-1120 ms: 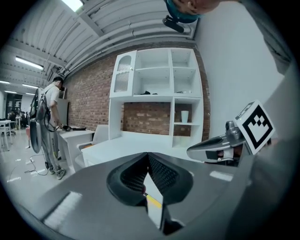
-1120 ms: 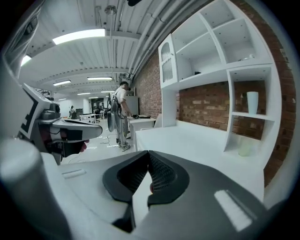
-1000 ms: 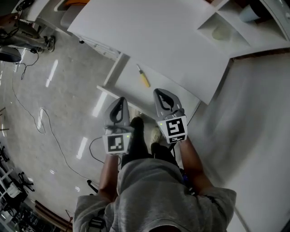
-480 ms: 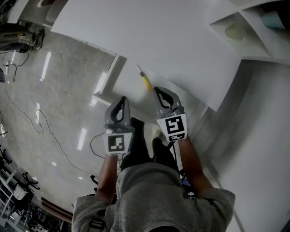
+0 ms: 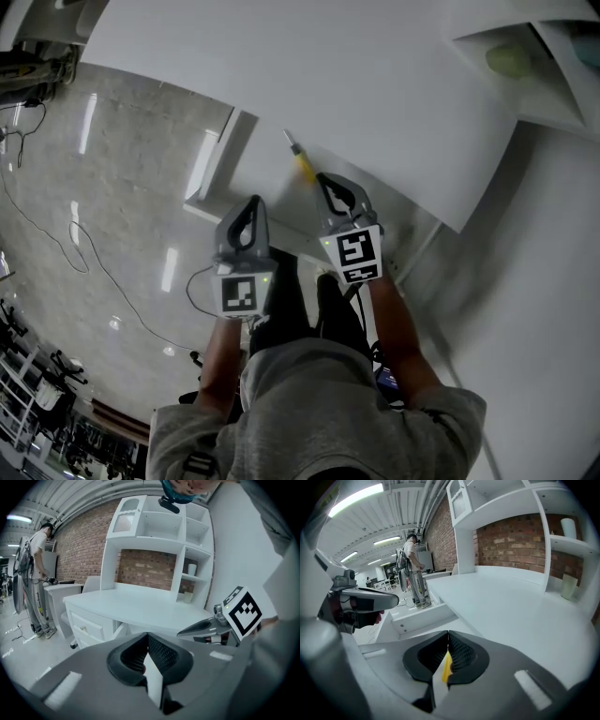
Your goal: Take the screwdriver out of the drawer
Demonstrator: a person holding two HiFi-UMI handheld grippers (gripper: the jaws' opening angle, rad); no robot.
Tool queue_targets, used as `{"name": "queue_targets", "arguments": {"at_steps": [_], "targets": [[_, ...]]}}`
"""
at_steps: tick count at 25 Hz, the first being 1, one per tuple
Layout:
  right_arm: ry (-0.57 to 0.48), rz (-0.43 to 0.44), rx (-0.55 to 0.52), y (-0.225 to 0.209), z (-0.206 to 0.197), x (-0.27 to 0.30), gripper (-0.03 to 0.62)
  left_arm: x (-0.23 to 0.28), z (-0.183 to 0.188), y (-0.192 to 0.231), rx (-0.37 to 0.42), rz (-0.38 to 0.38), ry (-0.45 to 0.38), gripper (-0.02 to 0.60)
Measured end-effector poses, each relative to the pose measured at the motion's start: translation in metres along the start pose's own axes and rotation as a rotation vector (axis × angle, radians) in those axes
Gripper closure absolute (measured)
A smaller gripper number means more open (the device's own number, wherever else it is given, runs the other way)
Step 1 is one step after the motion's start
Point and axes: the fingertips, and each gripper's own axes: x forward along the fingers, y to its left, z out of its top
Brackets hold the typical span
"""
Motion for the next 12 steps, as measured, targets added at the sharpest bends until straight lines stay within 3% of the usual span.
{"name": "queue_targets", "arguments": {"at_steps": [8, 12], "targets": [[0.121, 0.052, 0.027, 0.003, -0.036, 0.048, 0.450, 0.010, -0.018, 0.006, -0.005, -0.006, 0.017, 0.569], [0.162, 0.059, 0.023, 0.004, -0.051, 0.068, 0.433, 0.013, -0.026, 0.008, -0.009, -0.015, 0.028, 0.569]]}}
